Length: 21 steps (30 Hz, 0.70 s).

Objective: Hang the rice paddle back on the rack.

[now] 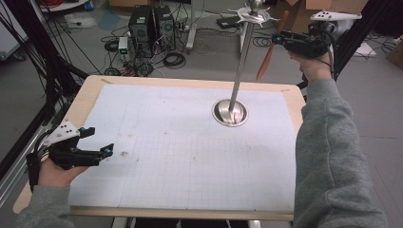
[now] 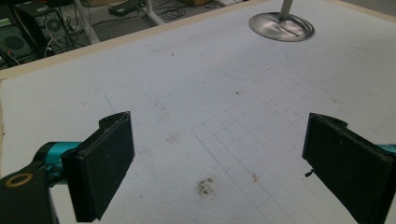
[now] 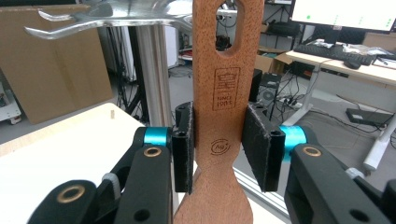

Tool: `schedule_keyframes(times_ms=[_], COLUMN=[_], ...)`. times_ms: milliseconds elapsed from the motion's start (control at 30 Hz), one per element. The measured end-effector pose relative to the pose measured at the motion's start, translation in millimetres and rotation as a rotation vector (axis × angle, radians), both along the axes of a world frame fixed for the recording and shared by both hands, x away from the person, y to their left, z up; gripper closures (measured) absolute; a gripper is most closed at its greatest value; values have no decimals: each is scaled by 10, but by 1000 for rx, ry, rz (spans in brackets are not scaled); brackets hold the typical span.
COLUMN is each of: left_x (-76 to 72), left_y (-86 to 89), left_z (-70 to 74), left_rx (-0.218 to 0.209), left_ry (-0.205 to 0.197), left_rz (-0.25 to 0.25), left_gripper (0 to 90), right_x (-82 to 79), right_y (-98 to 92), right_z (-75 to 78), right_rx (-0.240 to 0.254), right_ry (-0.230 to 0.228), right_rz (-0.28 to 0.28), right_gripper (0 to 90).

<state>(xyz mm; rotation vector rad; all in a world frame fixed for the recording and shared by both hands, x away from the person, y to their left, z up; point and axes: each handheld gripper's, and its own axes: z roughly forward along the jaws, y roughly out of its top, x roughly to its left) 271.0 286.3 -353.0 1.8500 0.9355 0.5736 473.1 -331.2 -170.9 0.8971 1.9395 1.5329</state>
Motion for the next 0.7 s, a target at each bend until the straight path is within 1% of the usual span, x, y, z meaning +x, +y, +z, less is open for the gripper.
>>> schedule_keyframes(times_ms=[200, 333, 533, 700], left_x=[3, 5, 8, 7], left_y=[-9, -5, -16, -16], left_z=[-6, -9, -17, -18], left_rx=[0, 3, 3, 0], left_ry=[2, 3, 8, 8], left_rz=[1, 1, 1, 1], left_gripper=[96, 96, 96, 97], right_x=[27, 37, 44, 58], right_y=[3, -8, 9, 35], right_z=[1, -7, -7, -21], right_rx=[4, 8, 12, 8], right_ry=[2, 15, 2, 10], right_rz=[17, 21, 54, 63], right_gripper=[655, 655, 655, 655])
